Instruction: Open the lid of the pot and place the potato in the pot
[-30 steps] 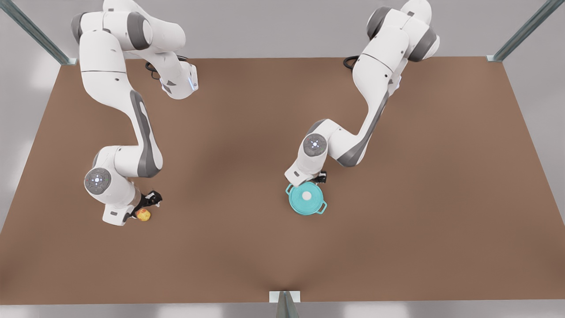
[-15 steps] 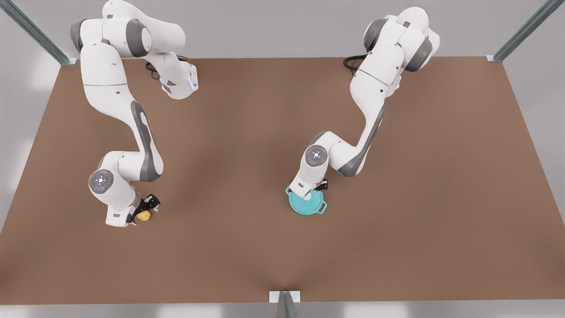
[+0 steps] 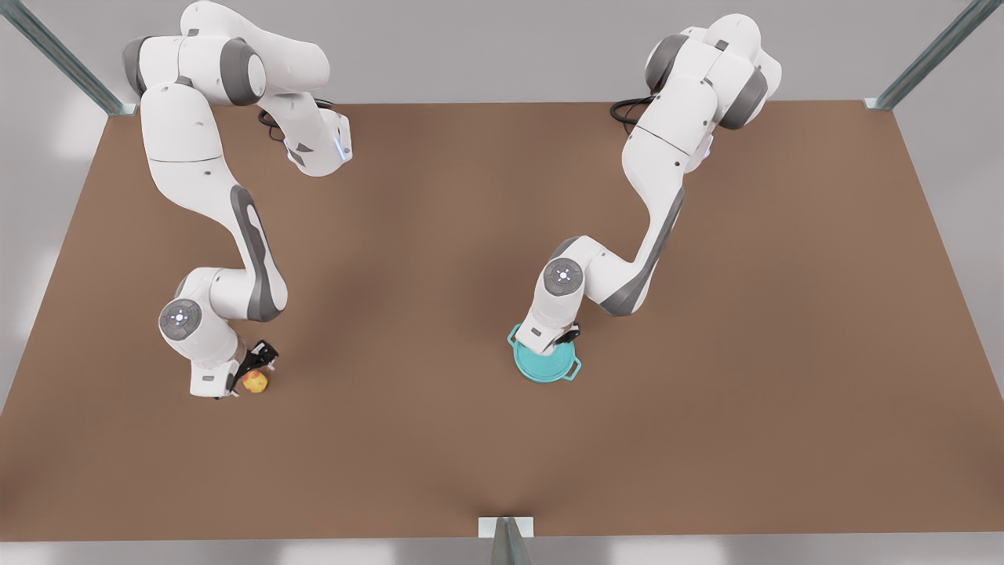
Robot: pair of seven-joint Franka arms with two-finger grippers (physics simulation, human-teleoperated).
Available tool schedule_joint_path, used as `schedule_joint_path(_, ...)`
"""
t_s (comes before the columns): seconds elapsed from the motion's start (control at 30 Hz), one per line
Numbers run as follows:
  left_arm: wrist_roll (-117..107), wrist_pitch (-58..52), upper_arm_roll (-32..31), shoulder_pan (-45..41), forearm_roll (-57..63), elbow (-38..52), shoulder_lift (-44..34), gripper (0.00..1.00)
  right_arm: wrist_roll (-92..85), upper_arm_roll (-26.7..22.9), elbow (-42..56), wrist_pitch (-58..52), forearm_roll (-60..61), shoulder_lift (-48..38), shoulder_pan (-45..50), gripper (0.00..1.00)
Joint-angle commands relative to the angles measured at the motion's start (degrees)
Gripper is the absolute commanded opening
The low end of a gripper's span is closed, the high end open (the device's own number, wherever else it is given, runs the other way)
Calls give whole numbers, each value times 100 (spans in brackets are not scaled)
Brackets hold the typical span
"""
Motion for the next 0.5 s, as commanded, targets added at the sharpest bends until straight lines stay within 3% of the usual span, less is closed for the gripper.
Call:
schedule_joint_path(0.0,-196,-13,7,1,-6,40,-14,47,-594,-6,-1,47,10,18,0,100)
schedule_joint_path(0.1,-100,-444,358,79,65,742,21,47,-602,-120,43,38,1,237,-17,100)
schedule_joint_path(0.23,1983,-295,429,1416,3,1130,522,48,-594,-138,52,38,10,325,-8,100)
schedule_joint_path(0.33,2089,101,236,1302,38,1165,1041,49,-567,-138,52,47,10,466,-8,100)
schedule_joint_path(0.47,2133,101,253,1284,65,1156,1058,54,-550,-138,60,47,10,519,-8,100)
